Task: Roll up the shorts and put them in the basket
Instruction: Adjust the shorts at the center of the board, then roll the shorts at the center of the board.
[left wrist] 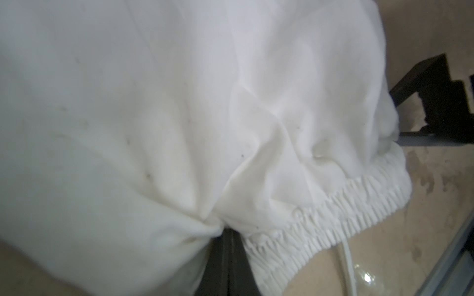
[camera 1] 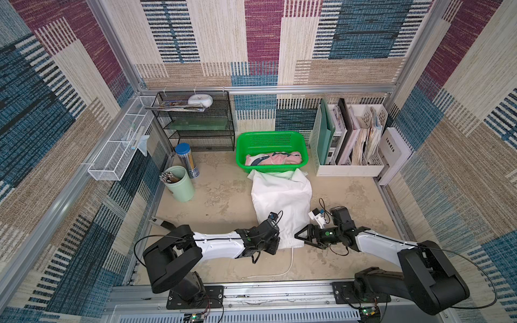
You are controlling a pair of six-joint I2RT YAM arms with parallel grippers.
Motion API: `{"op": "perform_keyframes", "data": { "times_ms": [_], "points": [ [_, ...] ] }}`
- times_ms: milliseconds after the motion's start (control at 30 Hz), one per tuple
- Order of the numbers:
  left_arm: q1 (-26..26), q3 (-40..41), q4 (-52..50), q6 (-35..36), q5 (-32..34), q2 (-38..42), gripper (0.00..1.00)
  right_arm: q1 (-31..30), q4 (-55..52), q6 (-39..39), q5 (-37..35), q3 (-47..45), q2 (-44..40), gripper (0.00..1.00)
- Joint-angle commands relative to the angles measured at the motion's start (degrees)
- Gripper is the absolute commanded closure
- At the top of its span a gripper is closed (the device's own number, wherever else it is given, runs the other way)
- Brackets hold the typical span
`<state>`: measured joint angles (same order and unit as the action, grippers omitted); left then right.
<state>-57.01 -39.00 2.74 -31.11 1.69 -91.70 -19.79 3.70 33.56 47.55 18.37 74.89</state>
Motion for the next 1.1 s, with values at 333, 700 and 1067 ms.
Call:
{"op": "perform_keyframes", "data": {
  "times_ms": [333, 700, 1067],
  "points": [
    [0.17, 4.51, -4.28, -0.48, -0.9, -0.97, 1.0, -1.55, -7.31, 2.62, -11.09, -3.6, 5.3, 0.01],
    [0.26, 5.21, -3.8, -0.01, -1.43, -0.8, 1.0, -1.81, -2.66, 2.66, -10.42, -1.97, 10.48, 0.01],
    [0.36, 5.17, -3.71, -0.08, -1.69, -1.0, 1.0, -3.56, 1.26, 3.57, -11.32, -0.71, 15.1, 0.03]
  ]
}}
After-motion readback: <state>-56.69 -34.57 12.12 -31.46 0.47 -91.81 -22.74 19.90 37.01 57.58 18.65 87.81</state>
